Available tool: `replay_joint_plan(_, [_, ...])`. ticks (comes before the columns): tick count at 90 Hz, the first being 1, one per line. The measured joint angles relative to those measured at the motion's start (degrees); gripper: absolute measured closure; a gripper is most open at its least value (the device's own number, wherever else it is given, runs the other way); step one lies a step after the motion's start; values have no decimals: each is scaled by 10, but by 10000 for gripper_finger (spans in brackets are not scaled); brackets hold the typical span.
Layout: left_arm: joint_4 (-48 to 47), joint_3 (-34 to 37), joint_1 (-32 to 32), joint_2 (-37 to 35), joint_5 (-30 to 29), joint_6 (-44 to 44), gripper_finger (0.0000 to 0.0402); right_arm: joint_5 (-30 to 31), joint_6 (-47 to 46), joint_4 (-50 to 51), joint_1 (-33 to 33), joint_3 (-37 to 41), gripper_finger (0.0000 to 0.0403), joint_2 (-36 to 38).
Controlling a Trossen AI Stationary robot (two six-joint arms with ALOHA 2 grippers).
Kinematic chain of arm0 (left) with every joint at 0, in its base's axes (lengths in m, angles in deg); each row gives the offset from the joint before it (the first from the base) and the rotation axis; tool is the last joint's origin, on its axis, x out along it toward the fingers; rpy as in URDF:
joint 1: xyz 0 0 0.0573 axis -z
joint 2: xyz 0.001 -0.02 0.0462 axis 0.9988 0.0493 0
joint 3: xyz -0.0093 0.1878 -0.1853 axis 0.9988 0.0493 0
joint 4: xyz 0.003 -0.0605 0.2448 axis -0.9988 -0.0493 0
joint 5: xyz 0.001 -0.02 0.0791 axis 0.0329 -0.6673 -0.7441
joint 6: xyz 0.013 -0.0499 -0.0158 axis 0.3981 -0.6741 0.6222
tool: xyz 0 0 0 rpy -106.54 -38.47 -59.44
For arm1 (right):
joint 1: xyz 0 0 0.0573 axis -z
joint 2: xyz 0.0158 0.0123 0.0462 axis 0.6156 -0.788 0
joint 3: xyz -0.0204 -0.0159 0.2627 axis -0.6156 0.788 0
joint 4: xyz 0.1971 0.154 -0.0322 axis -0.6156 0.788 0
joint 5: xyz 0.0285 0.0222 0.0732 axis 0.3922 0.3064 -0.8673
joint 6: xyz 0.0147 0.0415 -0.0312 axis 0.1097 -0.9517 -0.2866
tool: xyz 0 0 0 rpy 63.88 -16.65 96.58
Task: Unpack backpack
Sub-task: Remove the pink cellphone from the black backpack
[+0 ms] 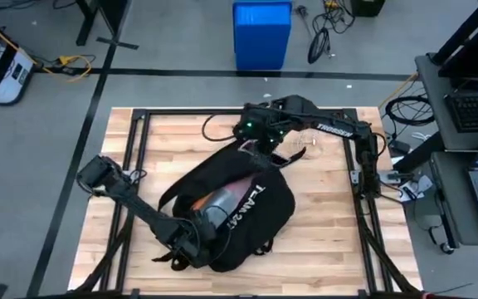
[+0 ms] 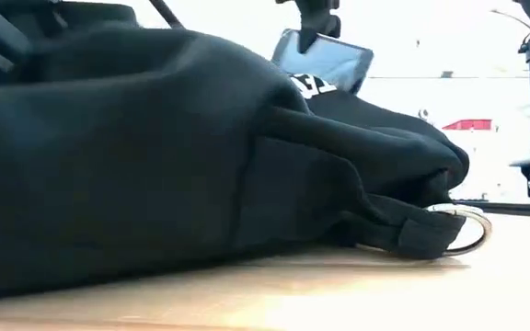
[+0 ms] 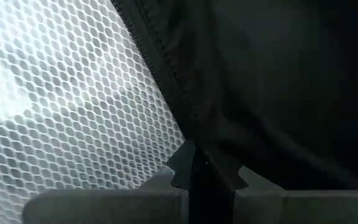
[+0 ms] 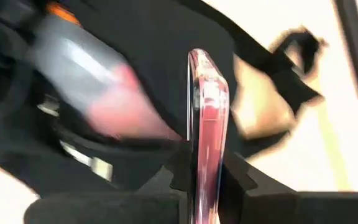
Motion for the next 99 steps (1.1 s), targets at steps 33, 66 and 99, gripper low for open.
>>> replay_joint_plan(33, [-24,-5,60,-32,14,-22,389,15,31,4,80,4,383,5])
replay_joint_plan(66, [-52,-5,80,-44,-8,-56,389,-67,112,5,234,5,383,9])
replay_joint_plan(99, [-50,-5,79,-44,-12,-73,389,-119,179,4,357,64,383,12])
